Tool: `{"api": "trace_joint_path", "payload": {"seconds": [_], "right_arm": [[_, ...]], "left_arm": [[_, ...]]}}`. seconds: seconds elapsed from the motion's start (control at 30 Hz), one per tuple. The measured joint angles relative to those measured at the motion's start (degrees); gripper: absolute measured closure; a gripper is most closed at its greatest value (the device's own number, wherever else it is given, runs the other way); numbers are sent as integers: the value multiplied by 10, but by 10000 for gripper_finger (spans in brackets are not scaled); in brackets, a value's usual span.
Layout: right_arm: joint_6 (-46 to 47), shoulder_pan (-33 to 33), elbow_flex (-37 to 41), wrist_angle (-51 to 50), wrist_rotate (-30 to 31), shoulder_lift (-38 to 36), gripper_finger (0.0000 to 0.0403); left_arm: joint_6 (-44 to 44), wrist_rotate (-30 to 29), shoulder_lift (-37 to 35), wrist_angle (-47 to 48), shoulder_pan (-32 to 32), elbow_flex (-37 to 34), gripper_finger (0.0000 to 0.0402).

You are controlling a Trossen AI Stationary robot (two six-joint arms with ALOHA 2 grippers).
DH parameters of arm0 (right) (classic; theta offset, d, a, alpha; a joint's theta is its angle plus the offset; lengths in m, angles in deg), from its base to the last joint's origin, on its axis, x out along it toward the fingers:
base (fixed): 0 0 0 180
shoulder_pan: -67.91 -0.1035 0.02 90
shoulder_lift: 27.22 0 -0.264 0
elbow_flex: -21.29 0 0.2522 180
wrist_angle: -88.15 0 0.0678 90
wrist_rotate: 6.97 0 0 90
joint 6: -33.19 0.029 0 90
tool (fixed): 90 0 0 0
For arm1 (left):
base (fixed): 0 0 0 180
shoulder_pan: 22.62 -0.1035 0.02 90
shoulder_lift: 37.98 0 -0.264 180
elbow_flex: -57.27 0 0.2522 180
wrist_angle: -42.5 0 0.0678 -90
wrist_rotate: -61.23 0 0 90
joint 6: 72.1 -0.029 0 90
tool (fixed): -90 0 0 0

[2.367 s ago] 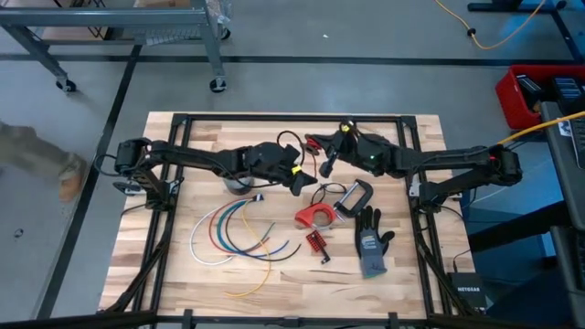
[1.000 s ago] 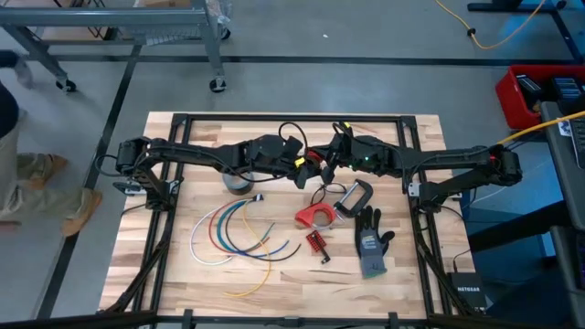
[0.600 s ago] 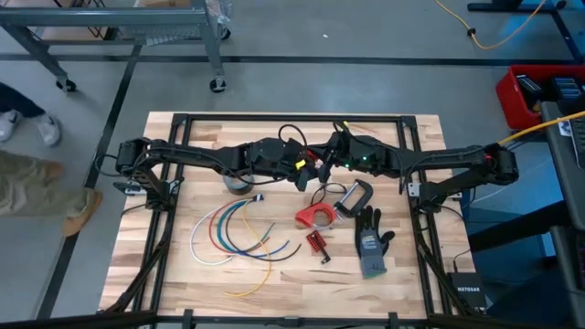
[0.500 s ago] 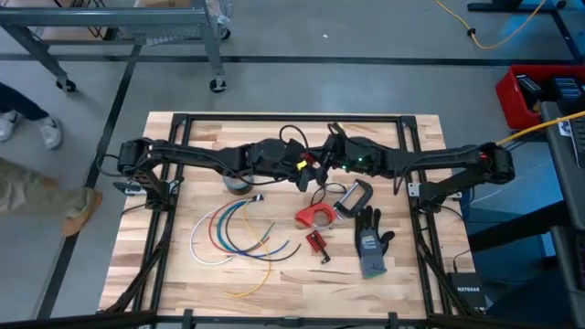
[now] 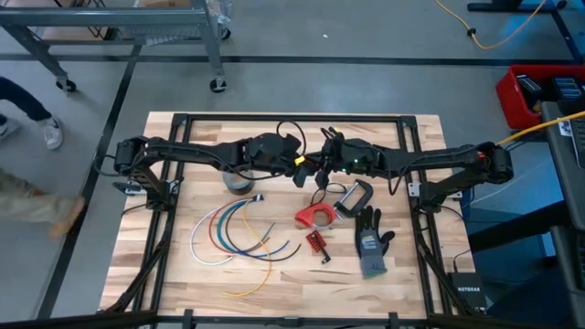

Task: Coil cords
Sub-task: Coil the red wire onto the spool

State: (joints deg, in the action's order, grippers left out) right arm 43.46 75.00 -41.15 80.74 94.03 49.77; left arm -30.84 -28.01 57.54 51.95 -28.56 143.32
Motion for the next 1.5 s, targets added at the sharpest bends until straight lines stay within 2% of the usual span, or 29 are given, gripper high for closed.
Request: {"api": "trace_joint_path", "payload": {"seconds": [0.3,0.73,0.83,1.27,1.5], "right_arm": [[-1,0,0,-38,-16,-27,400],[-1,0,0,-98,-17,-71,400],[-1,0,0,-105,-33,-71,400],[0,0,0,-119,-83,-73,400],[-1,1,0,-141,-85,-96,400]], "left_arm": [[-18,1,-22,47,-13,0,401],[-38,1,-25,55,-17,0,401],[-42,2,-25,55,-17,0,401],[-105,49,-25,68,-31,-1,401],[-135,62,-25,98,-39,-1,401]]}}
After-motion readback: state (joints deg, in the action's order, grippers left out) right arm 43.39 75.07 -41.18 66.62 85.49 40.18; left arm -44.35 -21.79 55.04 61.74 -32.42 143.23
